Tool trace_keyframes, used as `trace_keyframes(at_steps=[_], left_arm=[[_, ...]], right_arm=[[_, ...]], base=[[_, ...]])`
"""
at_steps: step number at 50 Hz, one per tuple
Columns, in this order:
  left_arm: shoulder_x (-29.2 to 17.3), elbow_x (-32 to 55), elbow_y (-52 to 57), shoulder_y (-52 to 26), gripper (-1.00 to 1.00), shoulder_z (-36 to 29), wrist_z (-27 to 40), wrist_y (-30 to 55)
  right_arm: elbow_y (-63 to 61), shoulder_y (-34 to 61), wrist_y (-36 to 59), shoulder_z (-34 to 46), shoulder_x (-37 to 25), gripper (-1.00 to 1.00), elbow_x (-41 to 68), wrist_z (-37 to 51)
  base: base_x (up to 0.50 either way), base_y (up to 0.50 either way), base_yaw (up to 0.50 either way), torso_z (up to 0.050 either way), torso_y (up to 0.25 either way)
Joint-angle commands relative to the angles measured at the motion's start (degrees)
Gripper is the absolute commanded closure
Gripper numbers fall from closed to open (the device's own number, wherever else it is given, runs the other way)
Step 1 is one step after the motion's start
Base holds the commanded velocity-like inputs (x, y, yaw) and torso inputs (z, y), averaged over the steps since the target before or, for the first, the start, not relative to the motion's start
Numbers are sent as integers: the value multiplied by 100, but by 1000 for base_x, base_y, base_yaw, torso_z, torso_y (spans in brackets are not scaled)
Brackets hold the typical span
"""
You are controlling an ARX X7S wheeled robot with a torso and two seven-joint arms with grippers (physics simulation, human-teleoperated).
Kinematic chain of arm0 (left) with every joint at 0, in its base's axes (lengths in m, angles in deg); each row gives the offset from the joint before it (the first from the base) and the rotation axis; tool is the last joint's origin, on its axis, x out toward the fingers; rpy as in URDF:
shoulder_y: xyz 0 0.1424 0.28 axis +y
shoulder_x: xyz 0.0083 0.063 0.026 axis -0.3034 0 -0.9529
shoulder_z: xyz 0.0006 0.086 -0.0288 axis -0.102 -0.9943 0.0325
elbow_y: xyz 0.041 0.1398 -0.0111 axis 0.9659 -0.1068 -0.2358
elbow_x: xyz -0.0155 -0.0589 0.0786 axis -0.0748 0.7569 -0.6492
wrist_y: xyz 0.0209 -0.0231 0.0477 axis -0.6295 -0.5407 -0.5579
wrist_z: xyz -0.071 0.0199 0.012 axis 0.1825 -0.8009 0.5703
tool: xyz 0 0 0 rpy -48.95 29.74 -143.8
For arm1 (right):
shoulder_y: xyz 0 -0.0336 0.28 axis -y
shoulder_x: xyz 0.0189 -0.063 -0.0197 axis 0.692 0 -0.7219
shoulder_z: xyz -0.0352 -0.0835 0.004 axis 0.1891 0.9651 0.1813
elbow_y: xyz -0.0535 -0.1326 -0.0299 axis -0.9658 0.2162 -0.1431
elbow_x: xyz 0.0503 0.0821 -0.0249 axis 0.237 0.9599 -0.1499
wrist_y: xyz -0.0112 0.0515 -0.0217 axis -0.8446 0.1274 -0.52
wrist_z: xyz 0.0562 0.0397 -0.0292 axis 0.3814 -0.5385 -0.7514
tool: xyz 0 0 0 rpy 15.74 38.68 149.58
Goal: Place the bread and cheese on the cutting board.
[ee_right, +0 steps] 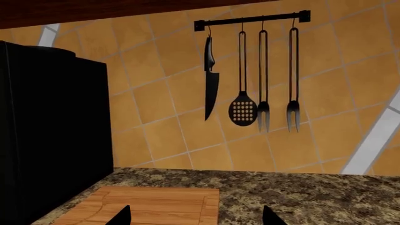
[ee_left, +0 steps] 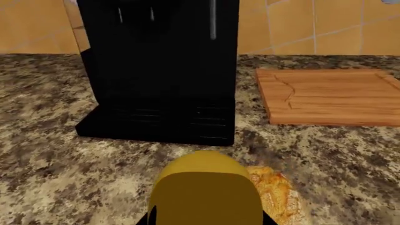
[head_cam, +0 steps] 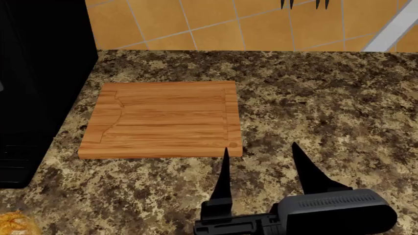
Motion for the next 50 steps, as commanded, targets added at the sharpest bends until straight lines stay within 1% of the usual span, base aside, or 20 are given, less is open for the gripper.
trace_keyframes(at_steps=[1, 4, 5, 7, 9, 11, 15, 23, 30, 36, 39, 42, 50], left_arm=[[-500, 1091, -117, -1787, 100, -918, 825, -49], [-573, 1472, -218, -2878, 100, -1504, 1176, 144], [-572, 1631, -290, -3383, 100, -1789, 1323, 276], [-500, 1812, -375, -3947, 100, -2138, 1438, 433], [-422, 1906, -430, -4355, 100, -2404, 1529, 575], [-331, 1920, -450, -4602, 100, -2606, 1569, 687], [-186, 1960, -477, -4858, 100, -2802, 1572, 761], [270, 1827, -1091, -5624, 100, -3240, 1384, 926], [603, 2007, -1669, -6399, 100, -3530, 1397, 1091], [829, 2052, -1945, -6865, 100, -3794, 1366, 1263], [1006, 1993, -2149, -7171, 100, -3988, 1353, 1383], [1290, 1867, -2428, -7494, 100, -4236, 1324, 1497], [1809, 1521, -3031, -7916, 100, -4666, 1089, 1605]], right_arm=[[-2, 17, -12, 22, -27, -100, 41, 14], [-28, 10, -5, 1, -37, -100, 70, 21], [-41, 9, -9, -3, -40, -100, 83, 18], [-47, 7, -14, -10, -49, -100, 96, 20], [-46, 7, -21, -18, -57, -100, 111, 19], [-31, 7, -36, -22, -60, -100, 120, 17], [-19, 2, -53, -21, -69, -100, 138, 16], [-74, 15, -28, -28, -107, -100, 185, 32], [-82, 14, -41, -36, -132, -100, 205, 48], [-64, 23, -54, -18, -141, -100, 214, 61], [-92, 10, -53, -33, -156, -100, 234, 77], [-133, 5, -33, -35, -175, -100, 259, 84], [-114, 6, -76, -70, -186, -100, 329, 83]], base=[[0, 0, 0, 0, 0], [0, 0, 0, 0, 0], [0, 0, 0, 0, 0], [0, 0, 0, 0, 0], [0, 0, 0, 0, 0], [0, 0, 0, 0, 0], [0, 0, 0, 0, 0], [0, 0, 0, 0, 0], [0, 0, 0, 0, 0], [0, 0, 0, 0, 0], [0, 0, 0, 0, 0], [0, 0, 0, 0, 0], [0, 0, 0, 0, 0]])
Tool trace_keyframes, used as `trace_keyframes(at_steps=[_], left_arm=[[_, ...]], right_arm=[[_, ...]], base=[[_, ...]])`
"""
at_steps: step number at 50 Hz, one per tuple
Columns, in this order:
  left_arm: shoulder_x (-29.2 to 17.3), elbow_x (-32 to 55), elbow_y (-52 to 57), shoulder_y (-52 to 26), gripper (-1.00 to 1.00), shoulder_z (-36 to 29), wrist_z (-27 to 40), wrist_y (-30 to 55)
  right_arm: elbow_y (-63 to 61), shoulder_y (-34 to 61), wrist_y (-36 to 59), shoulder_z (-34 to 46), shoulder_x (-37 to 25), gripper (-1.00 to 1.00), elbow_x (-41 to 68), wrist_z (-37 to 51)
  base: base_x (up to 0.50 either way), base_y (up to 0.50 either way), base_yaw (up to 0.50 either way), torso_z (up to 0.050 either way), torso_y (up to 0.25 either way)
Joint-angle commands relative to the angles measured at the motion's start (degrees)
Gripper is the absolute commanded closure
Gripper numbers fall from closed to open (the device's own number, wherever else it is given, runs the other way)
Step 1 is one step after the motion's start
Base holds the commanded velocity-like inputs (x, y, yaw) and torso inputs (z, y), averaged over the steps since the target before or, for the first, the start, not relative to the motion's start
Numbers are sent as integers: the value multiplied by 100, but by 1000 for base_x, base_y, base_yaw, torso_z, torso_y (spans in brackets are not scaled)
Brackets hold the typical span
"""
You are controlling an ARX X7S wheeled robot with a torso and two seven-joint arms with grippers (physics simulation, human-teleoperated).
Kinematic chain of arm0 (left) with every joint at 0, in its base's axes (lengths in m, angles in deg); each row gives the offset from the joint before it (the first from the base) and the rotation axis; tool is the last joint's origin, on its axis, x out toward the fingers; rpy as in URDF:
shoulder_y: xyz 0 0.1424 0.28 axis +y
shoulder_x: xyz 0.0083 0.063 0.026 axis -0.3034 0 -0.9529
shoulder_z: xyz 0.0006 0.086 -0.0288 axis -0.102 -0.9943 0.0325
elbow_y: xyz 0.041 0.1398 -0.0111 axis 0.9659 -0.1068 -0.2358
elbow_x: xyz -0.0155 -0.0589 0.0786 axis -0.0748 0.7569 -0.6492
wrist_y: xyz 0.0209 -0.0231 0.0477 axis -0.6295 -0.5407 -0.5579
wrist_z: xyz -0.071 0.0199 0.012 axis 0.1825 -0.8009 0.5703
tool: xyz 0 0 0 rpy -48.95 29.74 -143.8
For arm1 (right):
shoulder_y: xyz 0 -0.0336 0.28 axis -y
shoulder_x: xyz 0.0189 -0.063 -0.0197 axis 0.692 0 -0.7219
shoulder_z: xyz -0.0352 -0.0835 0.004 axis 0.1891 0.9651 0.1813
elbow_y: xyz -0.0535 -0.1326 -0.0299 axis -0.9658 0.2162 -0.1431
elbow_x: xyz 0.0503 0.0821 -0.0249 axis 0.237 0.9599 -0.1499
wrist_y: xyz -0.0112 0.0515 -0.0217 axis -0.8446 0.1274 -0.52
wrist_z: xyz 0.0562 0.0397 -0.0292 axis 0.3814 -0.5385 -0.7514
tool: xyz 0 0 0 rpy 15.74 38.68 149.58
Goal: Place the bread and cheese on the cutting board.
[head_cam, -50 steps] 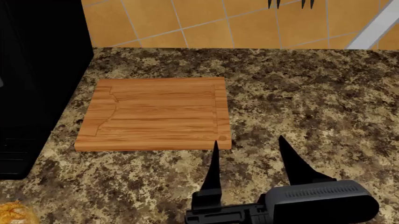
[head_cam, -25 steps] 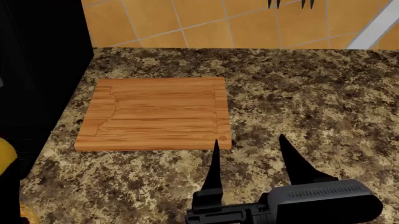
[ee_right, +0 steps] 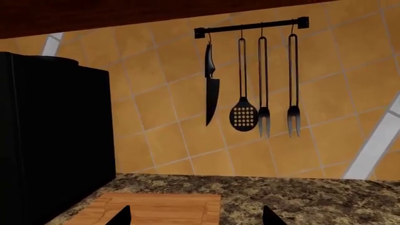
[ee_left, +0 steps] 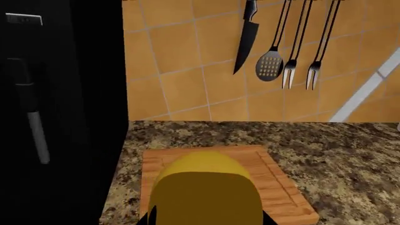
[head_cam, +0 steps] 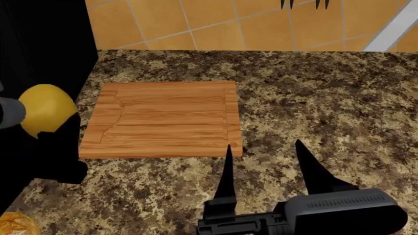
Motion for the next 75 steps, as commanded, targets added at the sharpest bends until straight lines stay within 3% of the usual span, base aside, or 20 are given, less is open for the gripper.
trace_keyframes(at_steps=[1, 10, 42, 75], left_arm=[[672, -135, -839, -827, 100, -603, -83, 90], [970, -320, -1502, -1150, 100, -735, -283, 52], [2081, -2050, -5681, -2024, 100, -1633, -2035, -796], [2118, -2440, -6544, -1794, 100, -1820, -2084, -1163]], right_arm=[[30, 10, -39, -11, -23, -100, 68, 2], [95, 28, -46, 35, -19, -100, 126, -11], [-54, 15, -44, -74, -153, -100, 317, 83], [-133, -15, -109, -23, -234, -100, 375, 153]], base=[[0, 0, 0, 0, 0], [0, 0, 0, 0, 0], [0, 0, 0, 0, 1], [0, 0, 0, 0, 1]])
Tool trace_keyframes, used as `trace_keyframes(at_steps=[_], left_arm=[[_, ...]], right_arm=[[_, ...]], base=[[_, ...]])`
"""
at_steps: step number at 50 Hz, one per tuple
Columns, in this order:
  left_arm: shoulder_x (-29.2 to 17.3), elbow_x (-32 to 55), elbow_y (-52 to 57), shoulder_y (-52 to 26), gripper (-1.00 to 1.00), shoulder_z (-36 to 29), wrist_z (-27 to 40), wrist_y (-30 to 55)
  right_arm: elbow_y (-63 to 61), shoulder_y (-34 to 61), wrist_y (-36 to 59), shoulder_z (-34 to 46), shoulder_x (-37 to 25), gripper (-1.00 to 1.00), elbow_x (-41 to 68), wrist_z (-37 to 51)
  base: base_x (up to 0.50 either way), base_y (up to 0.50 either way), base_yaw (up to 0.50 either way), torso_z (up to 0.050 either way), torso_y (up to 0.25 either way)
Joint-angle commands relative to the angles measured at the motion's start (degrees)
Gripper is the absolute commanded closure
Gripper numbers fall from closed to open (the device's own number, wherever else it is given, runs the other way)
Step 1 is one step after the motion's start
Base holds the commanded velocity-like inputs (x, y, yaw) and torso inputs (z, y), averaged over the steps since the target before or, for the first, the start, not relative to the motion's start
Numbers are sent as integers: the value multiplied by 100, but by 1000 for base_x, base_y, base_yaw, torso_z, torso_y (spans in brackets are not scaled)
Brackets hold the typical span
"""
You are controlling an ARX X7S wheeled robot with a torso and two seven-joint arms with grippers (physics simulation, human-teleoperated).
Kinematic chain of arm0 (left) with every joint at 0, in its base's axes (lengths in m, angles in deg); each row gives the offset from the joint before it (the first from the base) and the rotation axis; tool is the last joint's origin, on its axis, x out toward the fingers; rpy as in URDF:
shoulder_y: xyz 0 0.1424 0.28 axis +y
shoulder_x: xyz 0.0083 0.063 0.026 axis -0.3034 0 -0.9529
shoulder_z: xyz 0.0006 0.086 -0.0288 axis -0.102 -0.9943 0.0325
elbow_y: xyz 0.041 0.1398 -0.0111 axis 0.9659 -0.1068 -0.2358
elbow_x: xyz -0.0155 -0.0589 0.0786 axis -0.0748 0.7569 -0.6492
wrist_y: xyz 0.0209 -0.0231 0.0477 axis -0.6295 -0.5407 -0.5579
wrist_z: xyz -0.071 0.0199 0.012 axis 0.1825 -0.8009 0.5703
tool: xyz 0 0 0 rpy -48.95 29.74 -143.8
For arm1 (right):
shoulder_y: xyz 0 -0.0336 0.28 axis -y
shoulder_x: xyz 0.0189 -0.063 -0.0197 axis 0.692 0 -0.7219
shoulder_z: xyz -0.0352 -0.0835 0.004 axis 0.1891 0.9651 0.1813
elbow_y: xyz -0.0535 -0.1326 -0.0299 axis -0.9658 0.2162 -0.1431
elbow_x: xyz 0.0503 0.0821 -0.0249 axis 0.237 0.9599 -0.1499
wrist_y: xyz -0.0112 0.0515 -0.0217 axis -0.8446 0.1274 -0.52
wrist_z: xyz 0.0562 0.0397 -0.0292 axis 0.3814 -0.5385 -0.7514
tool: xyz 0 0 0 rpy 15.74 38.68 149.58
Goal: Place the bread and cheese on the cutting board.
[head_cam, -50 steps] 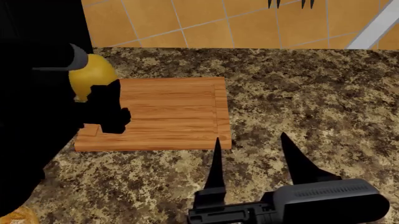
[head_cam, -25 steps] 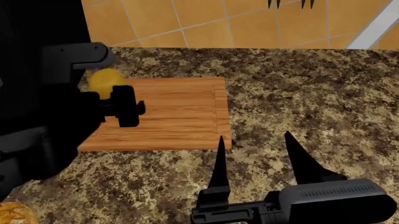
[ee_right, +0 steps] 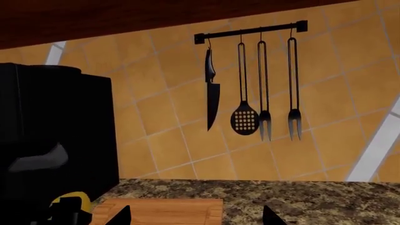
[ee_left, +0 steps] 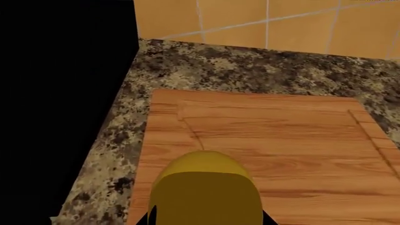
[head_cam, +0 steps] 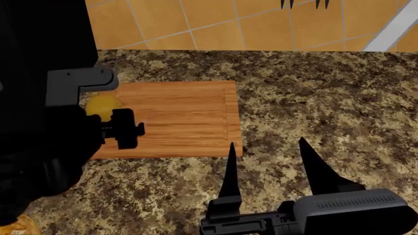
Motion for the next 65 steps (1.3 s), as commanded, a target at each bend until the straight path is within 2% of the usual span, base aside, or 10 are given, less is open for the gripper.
trace_keyframes(at_steps=[1, 36, 37, 47, 65], left_arm=[[12, 90, -255, 70, 100, -14, 116, -190], [15, 17, -387, 207, 100, -131, 143, -232], [4, 21, -334, 218, -100, -127, 162, -234], [-12, -6, -263, 204, -100, -162, 182, -241], [-256, 231, 733, 218, -100, 29, 681, -75]], right_arm=[[-62, -18, -11, 3, -35, -100, 32, 31], [11, 21, -78, 82, -85, -100, 79, 76], [12, 22, -82, 85, -87, -100, 77, 77], [-2, 23, -90, 90, -113, -100, 99, 100], [-102, 26, -70, 115, -161, -100, 140, 161]], base=[[0, 0, 0, 0, 0], [0, 0, 0, 0, 1], [0, 0, 0, 0, 0], [0, 0, 0, 0, 0], [0, 0, 0, 0, 0]])
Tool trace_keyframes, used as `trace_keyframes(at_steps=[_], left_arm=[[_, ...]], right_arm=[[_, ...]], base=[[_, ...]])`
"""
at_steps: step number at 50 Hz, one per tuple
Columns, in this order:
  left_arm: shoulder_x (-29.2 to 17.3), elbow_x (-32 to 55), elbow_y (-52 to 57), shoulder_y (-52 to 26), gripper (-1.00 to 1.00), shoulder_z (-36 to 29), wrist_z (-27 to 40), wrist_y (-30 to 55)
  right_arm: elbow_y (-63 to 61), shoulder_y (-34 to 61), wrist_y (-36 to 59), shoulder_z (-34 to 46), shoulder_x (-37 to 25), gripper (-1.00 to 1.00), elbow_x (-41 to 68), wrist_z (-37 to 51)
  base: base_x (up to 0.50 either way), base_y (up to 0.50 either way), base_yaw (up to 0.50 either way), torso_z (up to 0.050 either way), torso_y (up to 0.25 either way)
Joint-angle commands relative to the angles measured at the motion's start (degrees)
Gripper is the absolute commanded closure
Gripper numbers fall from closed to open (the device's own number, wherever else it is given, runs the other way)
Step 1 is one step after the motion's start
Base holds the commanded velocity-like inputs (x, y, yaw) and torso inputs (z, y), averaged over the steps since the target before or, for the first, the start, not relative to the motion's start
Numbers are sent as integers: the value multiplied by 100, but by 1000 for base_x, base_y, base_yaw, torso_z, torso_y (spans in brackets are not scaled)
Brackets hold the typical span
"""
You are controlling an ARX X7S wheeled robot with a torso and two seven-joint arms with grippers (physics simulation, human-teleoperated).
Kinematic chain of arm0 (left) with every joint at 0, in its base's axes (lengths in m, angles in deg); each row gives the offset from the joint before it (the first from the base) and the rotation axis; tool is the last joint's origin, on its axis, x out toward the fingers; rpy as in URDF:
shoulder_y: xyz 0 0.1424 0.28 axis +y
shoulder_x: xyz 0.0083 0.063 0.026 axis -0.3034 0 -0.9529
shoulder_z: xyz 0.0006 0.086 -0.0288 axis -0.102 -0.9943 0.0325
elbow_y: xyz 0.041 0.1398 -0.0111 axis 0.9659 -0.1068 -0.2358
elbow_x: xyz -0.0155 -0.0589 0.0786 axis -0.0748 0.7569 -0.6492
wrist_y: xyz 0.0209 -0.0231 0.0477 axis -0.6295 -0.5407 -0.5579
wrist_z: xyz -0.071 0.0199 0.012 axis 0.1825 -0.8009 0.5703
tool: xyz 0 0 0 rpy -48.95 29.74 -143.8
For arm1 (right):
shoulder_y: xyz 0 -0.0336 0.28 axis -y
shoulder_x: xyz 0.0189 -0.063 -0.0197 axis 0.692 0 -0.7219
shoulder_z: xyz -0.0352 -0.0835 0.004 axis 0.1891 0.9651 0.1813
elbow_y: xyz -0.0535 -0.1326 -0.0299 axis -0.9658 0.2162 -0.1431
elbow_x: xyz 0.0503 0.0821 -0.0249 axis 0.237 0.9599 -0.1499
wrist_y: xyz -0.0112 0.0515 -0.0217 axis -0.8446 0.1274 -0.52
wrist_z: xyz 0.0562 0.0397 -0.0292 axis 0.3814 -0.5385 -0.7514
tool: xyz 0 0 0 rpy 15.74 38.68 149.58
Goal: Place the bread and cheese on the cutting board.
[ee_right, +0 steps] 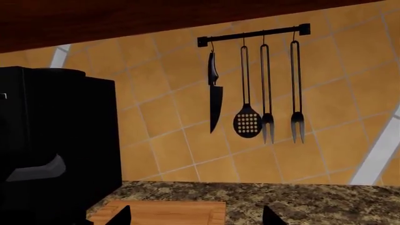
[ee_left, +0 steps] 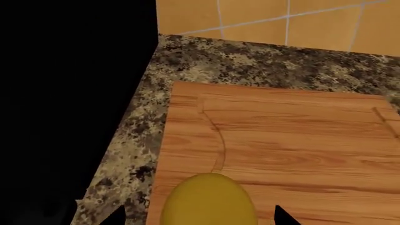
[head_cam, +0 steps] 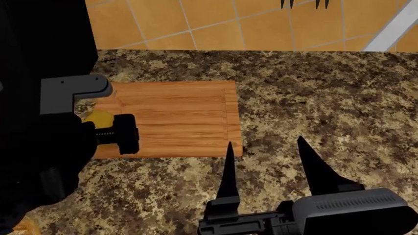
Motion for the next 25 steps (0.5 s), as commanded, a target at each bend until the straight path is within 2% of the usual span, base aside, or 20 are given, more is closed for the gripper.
trace_keyframes(at_steps=[1, 13, 25], left_arm=[[-129, 86, 560, -3, -100, 89, 324, 58], [-409, 443, 1534, -14, -100, 442, 897, 204], [-1334, 1735, 4498, 441, -100, 1135, 2066, 680]], right_arm=[[-58, -5, -2, 2, -31, -100, 25, 41], [-105, -10, -24, 0, -65, -100, 60, 60], [-260, -33, 38, -31, -109, -100, 147, 141]], base=[[0, 0, 0, 0, 0], [0, 0, 0, 0, 0], [0, 0, 0, 0, 1]])
